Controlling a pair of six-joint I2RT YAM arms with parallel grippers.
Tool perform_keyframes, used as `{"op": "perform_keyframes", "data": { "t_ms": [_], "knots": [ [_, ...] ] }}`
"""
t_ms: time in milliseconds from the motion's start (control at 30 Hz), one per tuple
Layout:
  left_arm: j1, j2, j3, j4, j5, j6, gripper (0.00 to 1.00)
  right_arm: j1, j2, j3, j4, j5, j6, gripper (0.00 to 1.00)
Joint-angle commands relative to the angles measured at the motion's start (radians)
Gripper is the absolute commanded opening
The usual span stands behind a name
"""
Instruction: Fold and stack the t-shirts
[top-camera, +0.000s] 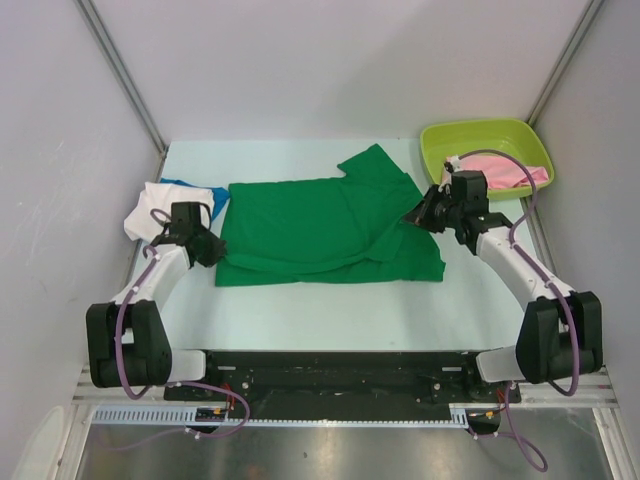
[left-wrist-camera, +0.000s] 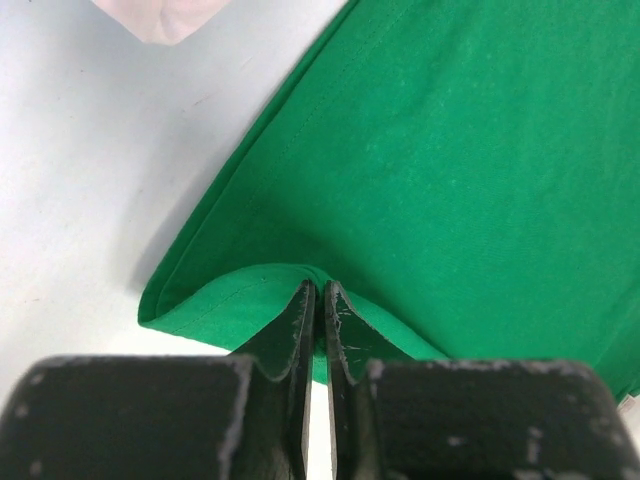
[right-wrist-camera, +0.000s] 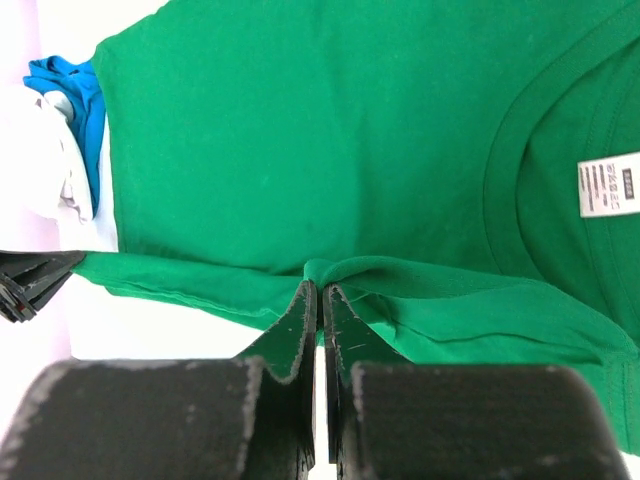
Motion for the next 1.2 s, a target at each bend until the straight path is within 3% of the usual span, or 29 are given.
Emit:
{"op": "perform_keyframes", "data": {
  "t_ms": [0,900,1167],
  "knots": [
    [0.007,0.003,0.003,0.037,0.000,0.000,0.10,0.002,0.053,0.072,0.064,-0.031,-0.024,0.00],
    [0.036,0.048,0.006,0.063,-0.004,-0.026,0.09,0.043,0.364,0.278,0.126,-0.029,-0.012,0.00],
    [0.040,0.109,0.047,0.069,-0.009,-0.038,0.17,0.040,0.448,0.333,0.126,-0.023,-0.005,0.00]
  ]
}}
